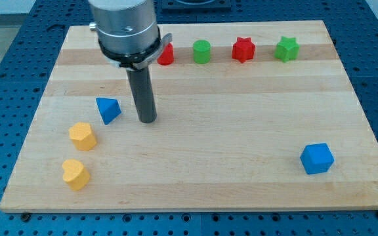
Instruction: Slide the blue cube a bit left and up
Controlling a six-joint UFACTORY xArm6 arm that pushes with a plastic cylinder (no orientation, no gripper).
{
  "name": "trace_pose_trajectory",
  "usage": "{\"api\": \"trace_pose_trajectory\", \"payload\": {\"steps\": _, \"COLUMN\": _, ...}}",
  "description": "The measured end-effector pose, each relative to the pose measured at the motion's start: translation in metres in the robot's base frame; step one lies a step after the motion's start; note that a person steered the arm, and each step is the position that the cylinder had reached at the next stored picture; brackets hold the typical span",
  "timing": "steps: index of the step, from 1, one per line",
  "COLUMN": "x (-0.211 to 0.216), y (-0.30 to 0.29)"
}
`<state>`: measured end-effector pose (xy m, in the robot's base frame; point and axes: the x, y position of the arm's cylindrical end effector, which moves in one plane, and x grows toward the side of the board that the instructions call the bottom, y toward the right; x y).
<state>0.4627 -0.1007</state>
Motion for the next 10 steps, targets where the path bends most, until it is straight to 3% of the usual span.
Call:
{"api": "trace_pose_trajectory", "payload": {"steps": 3, "x": -0.018, "y": -0.07}}
{"api": "trace_pose_trajectory", "payload": {"steps": 4, "x": -0.018, "y": -0.035}}
{"api": "trace_pose_trajectory", "payload": {"steps": 6, "x": -0.015, "y": 0.066}}
{"api": "trace_pose_trajectory", "payload": {"steps": 9, "x": -0.012, "y": 0.326}}
{"api": "trace_pose_trajectory", "payload": {"steps": 10, "x": 0.027, "y": 0.374}}
